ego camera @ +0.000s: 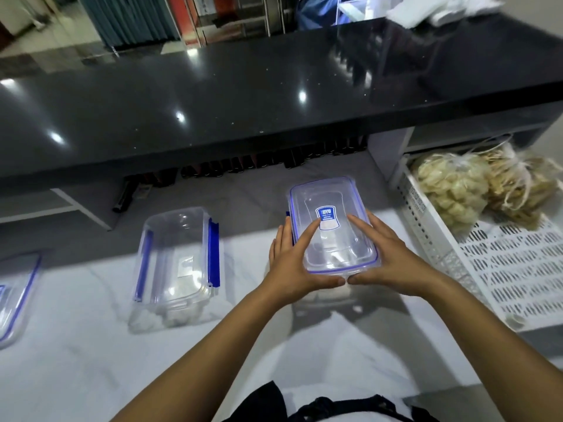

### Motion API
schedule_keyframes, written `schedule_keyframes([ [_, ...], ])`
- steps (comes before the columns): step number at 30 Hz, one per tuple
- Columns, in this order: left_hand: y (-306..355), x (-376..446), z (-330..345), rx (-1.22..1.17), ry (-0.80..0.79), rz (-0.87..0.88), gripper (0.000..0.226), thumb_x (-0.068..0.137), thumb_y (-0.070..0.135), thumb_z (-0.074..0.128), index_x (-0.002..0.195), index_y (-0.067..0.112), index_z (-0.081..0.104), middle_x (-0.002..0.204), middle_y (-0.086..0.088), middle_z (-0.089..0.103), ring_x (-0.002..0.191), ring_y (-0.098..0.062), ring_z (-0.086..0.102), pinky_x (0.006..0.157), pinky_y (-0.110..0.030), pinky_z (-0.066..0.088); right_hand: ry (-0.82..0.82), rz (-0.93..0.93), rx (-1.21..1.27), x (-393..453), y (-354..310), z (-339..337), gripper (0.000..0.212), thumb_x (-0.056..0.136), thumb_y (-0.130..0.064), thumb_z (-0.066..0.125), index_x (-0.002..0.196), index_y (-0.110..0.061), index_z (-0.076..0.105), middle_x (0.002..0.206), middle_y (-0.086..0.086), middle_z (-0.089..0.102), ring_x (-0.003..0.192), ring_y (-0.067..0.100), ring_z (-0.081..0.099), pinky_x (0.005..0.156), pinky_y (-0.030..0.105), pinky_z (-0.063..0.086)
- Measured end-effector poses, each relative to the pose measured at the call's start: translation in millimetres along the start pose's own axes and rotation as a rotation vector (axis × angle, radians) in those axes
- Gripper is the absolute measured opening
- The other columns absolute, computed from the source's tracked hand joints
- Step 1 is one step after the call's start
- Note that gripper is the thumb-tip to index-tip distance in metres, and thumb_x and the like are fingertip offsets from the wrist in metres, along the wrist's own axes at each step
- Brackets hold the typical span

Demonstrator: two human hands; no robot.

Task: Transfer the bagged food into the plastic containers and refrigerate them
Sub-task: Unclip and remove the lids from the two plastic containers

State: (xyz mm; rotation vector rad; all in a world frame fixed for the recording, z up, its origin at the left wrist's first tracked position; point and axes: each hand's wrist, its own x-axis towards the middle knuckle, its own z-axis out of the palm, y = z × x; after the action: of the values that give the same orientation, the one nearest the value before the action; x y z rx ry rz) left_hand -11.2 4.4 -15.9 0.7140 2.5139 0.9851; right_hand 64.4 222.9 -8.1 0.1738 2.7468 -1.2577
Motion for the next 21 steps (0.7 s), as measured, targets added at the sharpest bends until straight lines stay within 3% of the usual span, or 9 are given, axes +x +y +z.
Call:
schedule_keyframes([
  [3, 0.2, -22.6, -9.2, -0.038, 0.063, 0.058, 0.109, 0.058, 0.071, 0.081, 0.134, 0.078, 0.002, 0.164, 0.014, -0.02, 0.154, -0.017, -0.011, 0.122, -0.043, 0.013, 0.039, -0.06, -0.023, -15.9, -22.3, 1.5, 0.115, 0.062, -0.044, 0.092, 0.15, -0.055, 0.019, 0.164, -0.021, 0.0, 0.151, 0.003, 0.003, 0.122, 0.035, 0.019],
  [6, -3.5, -56.2, -24.2, -0.03, 0.083, 0.049, 0.113, 0.062, 0.065, 0.083, 0.142, 0.071, 0.005, 0.162, 0.019, -0.023, 0.154, -0.016, -0.009, 0.122, -0.043, 0.014, 0.039, -0.146, -0.09, -30.6, -47.6, 14.6, 0.117, 0.062, -0.048, 0.091, 0.151, -0.056, 0.014, 0.164, -0.023, -0.004, 0.151, 0.004, 0.002, 0.122, 0.039, 0.019],
  [10, -29.8, -114.9, -52.7, -0.053, 0.113, -0.02, 0.118, 0.062, 0.055, 0.089, 0.146, 0.068, 0.007, 0.161, 0.02, -0.025, 0.155, -0.017, -0.007, 0.122, -0.053, 0.024, -0.072, -0.213, -0.142, -42.9, -89.1, 53.5, 0.115, 0.064, -0.055, 0.083, 0.146, -0.065, 0.004, 0.162, -0.025, -0.013, 0.151, 0.004, -0.008, 0.123, 0.043, 0.015],
  [17, -107.6, -231.0, -124.9, -0.087, 0.256, -0.192, 0.115, 0.064, 0.05, 0.09, 0.143, 0.071, 0.009, 0.153, 0.038, -0.026, 0.147, 0.009, -0.016, 0.123, -0.032, 0.016, -0.396, -0.333, -0.126, -24.6, -189.1, 149.1, 0.104, 0.071, -0.06, 0.078, 0.14, -0.073, 0.0, 0.157, -0.032, -0.024, 0.15, 0.004, -0.013, 0.123, 0.041, 0.016],
  [21, -165.2, -276.2, -186.1, -0.048, 0.227, -0.32, 0.115, 0.062, 0.053, 0.089, 0.139, 0.076, 0.007, 0.157, 0.031, -0.027, 0.148, 0.007, -0.016, 0.123, -0.031, 0.015, -0.497, -0.348, -0.124, 0.2, -250.7, 215.2, 0.101, 0.073, -0.061, 0.076, 0.14, -0.073, 0.003, 0.16, -0.027, -0.02, 0.15, 0.004, -0.013, 0.123, 0.04, 0.016],
])
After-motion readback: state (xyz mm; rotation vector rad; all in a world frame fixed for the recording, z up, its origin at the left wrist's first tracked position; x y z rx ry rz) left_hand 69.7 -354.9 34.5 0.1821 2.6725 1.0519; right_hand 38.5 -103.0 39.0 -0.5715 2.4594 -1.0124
